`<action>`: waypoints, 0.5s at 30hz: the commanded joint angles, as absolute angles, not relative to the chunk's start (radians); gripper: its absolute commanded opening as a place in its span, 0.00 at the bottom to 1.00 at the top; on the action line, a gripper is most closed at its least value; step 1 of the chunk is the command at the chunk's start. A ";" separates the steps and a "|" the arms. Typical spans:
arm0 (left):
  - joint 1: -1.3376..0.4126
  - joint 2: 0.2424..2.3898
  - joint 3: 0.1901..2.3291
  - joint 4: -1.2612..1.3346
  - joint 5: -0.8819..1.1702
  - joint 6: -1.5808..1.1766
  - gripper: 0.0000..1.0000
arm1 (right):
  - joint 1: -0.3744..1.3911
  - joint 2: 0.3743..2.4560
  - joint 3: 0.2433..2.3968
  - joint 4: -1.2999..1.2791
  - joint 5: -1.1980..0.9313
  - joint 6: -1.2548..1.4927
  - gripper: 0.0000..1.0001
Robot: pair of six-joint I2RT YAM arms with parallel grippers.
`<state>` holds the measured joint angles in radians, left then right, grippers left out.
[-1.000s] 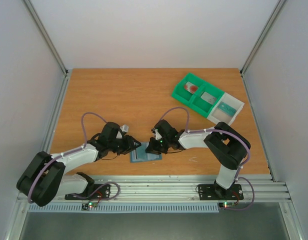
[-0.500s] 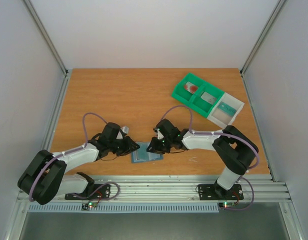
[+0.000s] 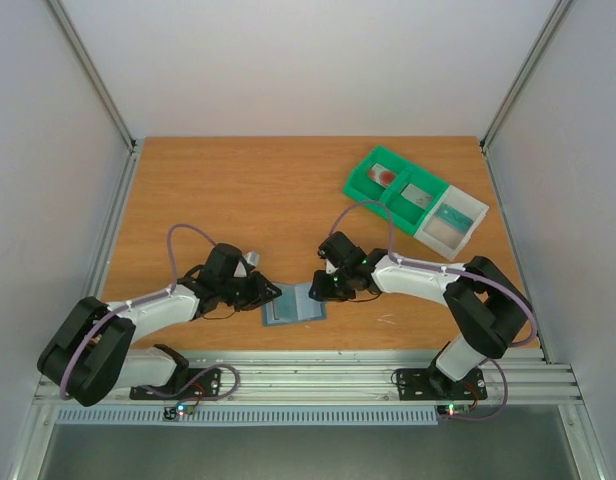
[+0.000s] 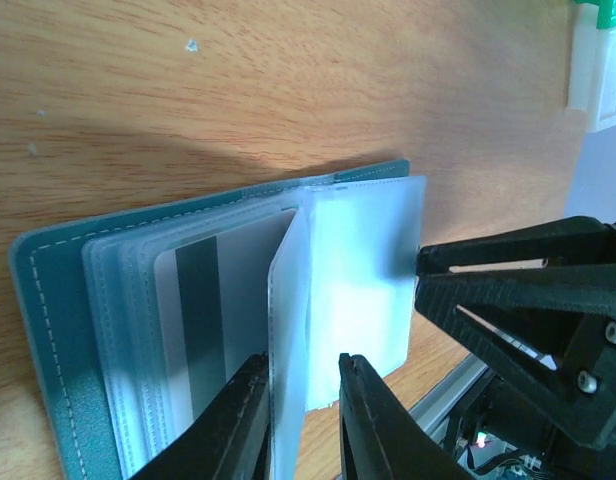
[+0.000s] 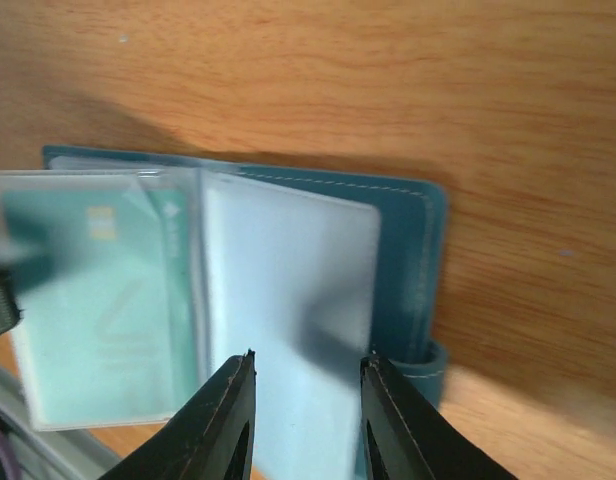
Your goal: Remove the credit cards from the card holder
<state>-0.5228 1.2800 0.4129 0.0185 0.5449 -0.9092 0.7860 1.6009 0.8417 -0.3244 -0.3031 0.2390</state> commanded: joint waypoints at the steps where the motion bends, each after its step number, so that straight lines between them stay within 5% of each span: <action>1: -0.520 1.283 0.433 0.057 0.565 -0.908 0.21 | 0.773 1.614 0.879 -0.396 -0.240 0.166 0.30; 15: -0.527 1.295 0.461 0.075 0.598 -0.931 0.24 | 0.776 1.647 0.832 -0.348 -0.345 0.189 0.17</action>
